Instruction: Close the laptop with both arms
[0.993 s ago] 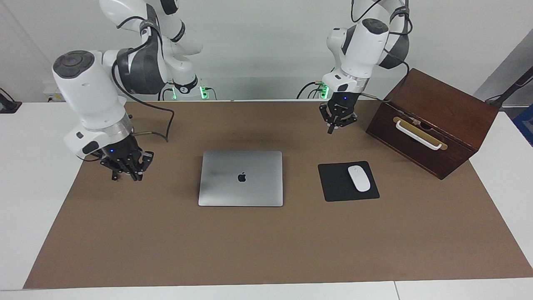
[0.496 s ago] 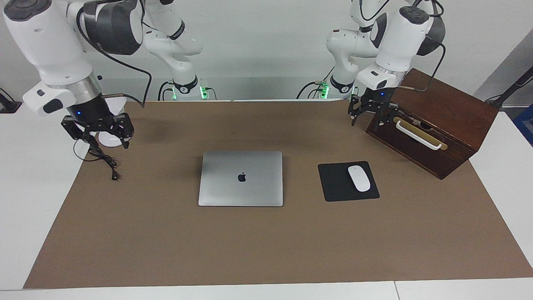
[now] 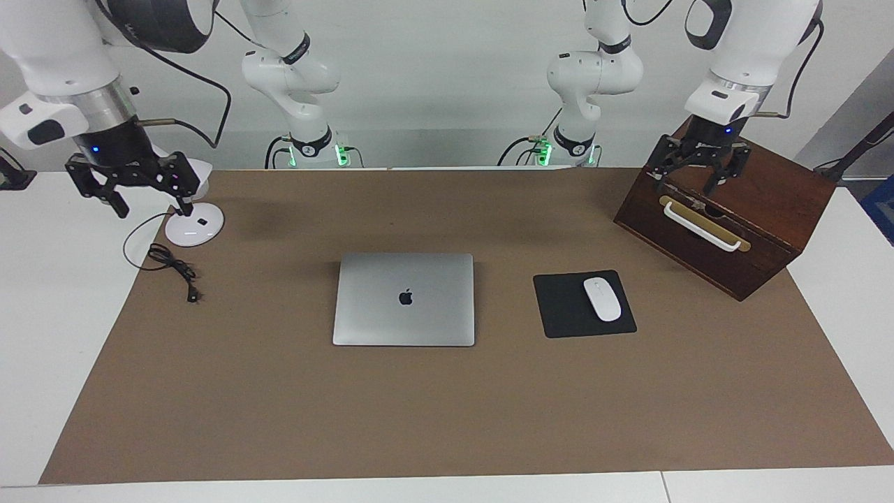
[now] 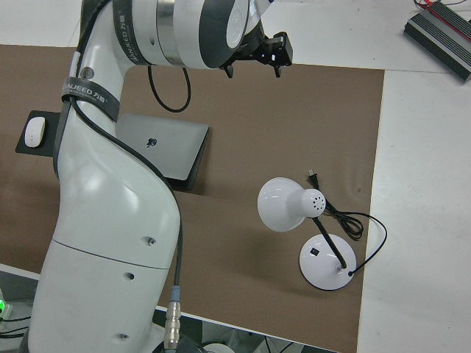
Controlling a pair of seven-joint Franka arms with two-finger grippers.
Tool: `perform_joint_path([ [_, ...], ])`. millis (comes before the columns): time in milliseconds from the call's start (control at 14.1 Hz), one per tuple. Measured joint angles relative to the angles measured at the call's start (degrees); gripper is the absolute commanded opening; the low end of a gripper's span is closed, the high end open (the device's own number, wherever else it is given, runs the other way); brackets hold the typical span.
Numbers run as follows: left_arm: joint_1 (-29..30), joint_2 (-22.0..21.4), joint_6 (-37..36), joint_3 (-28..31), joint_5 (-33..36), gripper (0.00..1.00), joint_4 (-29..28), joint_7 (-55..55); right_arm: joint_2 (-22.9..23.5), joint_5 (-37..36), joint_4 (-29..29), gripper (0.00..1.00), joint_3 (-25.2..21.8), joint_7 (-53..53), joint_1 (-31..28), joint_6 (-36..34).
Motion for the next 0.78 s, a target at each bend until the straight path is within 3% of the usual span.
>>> perform_joint_path([
  [213, 1.1, 0.67, -4.6, -0.06, 0.0, 1.0, 4.54, 0.01, -2.65, 1.53, -0.87, 1.0, 0.04, -2.24, -0.5, -1.24],
  [425, 1.11, 2.54, -8.1, -0.19, 0.0, 1.0, 8.92, 0.01, -3.55, 13.29, -1.84, 1.0, -0.31, -1.4, -4.29, -4.2],
  [567, 1.11, 3.48, -8.49, -0.19, 0.0, 1.0, 9.65, 0.01, -3.8, 13.64, -1.94, 1.0, -0.36, 2.11, -5.64, -5.73],
  [780, 1.14, 4.76, -8.63, -0.19, 0.0, 1.0, 9.63, -0.03, -4.15, 10.11, -1.98, 1.0, 0.83, 9.56, -2.09, -6.15],
])
